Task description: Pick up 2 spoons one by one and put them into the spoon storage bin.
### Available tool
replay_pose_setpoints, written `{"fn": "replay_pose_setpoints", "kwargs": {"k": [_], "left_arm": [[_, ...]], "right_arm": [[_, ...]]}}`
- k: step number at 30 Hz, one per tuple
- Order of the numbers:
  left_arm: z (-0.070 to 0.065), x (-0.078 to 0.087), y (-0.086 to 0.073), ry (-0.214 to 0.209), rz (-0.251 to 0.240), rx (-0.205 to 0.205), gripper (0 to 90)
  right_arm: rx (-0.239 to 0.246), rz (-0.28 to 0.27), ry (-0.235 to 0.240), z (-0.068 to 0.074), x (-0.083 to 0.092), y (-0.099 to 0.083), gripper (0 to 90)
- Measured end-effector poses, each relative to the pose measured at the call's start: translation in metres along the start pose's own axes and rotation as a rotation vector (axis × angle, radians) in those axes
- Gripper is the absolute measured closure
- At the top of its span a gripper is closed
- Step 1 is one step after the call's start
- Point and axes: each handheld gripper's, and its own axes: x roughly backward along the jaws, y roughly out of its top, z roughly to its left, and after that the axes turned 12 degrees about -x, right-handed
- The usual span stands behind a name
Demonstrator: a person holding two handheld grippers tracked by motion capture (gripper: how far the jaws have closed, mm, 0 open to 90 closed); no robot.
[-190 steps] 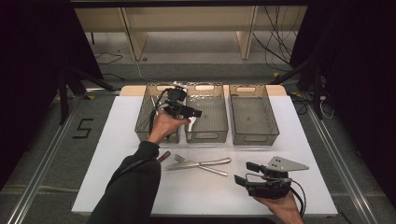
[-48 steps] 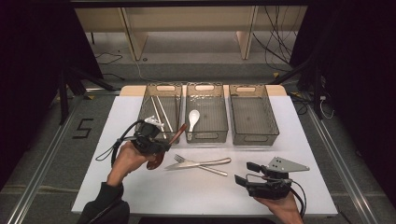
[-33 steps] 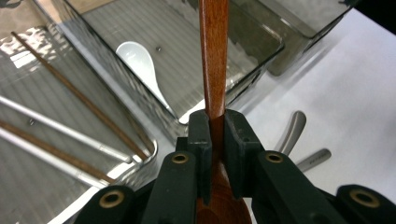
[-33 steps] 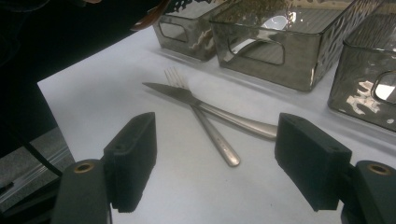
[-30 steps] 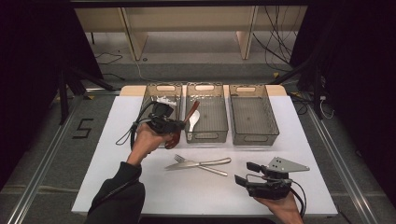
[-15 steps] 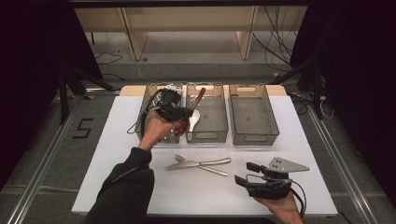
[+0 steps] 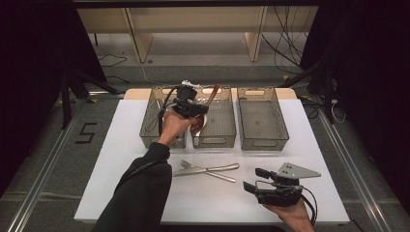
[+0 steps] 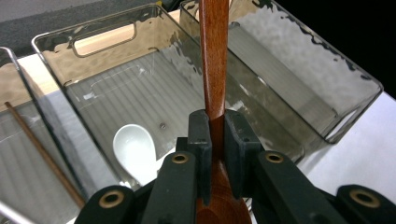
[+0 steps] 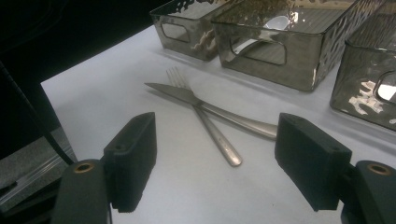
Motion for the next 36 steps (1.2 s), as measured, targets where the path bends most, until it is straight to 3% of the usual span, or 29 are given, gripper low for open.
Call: {"fn": "replay_pose_setpoints", "kwargs": {"k": [16,22,36], "left_arm": [[-0.001,-0.021,0.001,0.02,0.003,0.019,81.4],[0.004,-0.026,-0.004,0.026,-0.001,0.048,81.3],[0.01,-0.034,-0.011,0.035,0.0,0.07,81.0]], "right_arm": [[0.0,-0.001,0.006,0.0,0.0,0.0,30.5],[-0.002,-0.001,0.006,0.0,0.001,0.0,30.5],[0.002,0.002,0.008,0.001,0.0,-0.001,30.5]]}}
